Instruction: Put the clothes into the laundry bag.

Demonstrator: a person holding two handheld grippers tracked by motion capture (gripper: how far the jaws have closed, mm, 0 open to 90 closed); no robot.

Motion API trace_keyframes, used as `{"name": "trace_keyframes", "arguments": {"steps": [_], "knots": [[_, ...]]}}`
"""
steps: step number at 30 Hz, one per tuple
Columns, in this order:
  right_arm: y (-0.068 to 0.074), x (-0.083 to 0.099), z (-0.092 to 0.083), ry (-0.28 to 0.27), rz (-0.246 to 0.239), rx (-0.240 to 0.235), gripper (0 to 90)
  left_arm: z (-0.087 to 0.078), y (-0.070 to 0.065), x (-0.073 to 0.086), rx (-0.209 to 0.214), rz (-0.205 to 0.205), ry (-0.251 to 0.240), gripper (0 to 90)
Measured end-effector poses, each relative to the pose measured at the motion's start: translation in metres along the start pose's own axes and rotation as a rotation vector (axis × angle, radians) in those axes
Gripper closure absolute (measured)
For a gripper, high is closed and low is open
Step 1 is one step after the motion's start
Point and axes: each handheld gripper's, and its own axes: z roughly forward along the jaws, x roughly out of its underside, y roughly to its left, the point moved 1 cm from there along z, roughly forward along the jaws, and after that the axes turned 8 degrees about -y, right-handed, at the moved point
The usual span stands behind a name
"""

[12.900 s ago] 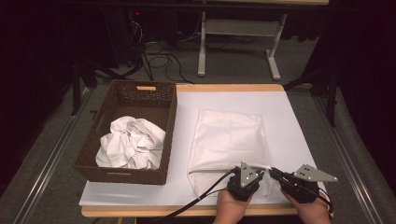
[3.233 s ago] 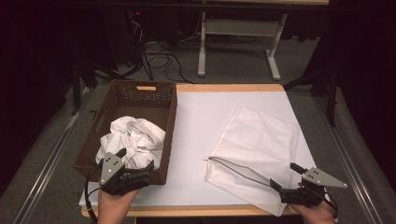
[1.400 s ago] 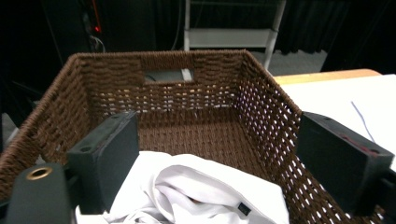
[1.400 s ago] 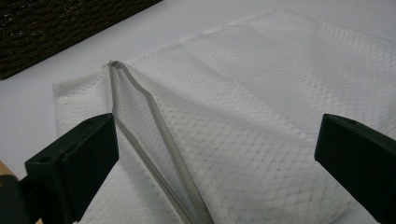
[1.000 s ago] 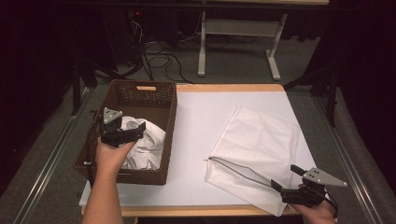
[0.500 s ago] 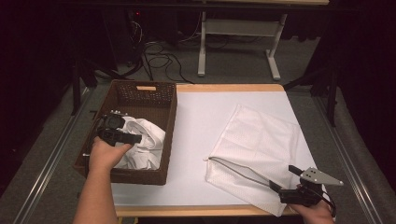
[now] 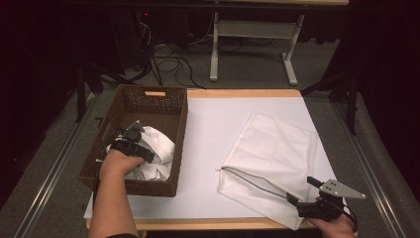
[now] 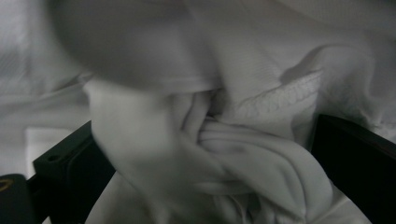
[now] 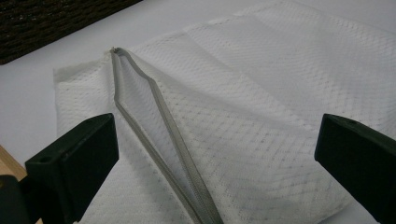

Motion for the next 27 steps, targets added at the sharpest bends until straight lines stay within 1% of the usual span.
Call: {"name": "trace_keyframes", "arguments": {"steps": [1,4,6,8,16,17,18,19,22,27], "knots": [[0.0,0.0,0.0,0.0,-0.002,0.0,0.6,0.005,-0.005,0.001,-0.005,0.027,0.041,4.8],[0.001,-0.001,0.0,-0.004,-0.005,-0.002,0.6,0.007,-0.005,0.001,-0.008,0.023,0.062,12.5],[0.001,-0.001,-0.001,-0.006,-0.005,-0.002,0.6,0.006,-0.004,0.001,0.001,0.017,0.058,17.8],[0.0,-0.002,-0.001,-0.012,-0.005,-0.002,0.7,0.005,-0.004,0.002,0.009,0.012,0.049,27.3],[0.001,-0.002,-0.002,-0.015,0.0,-0.002,0.8,0.001,-0.007,0.002,0.013,0.042,0.019,51.2],[0.001,-0.002,-0.002,-0.015,0.0,-0.002,0.8,0.001,-0.007,0.002,0.013,0.042,0.019,53.3],[0.001,-0.002,-0.002,-0.017,-0.002,-0.002,0.8,0.001,-0.007,0.002,0.014,0.046,0.018,53.3],[0.001,-0.002,-0.002,-0.019,-0.006,-0.003,0.8,0.001,-0.007,0.002,0.017,0.051,0.015,55.9],[0.001,-0.002,-0.002,-0.019,-0.004,-0.001,0.9,-0.001,-0.008,0.002,0.01,0.059,0.01,60.2],[0.001,-0.003,-0.002,-0.021,-0.008,-0.001,1.0,-0.004,-0.01,0.002,0.0,0.077,-0.012,64.1]]}}
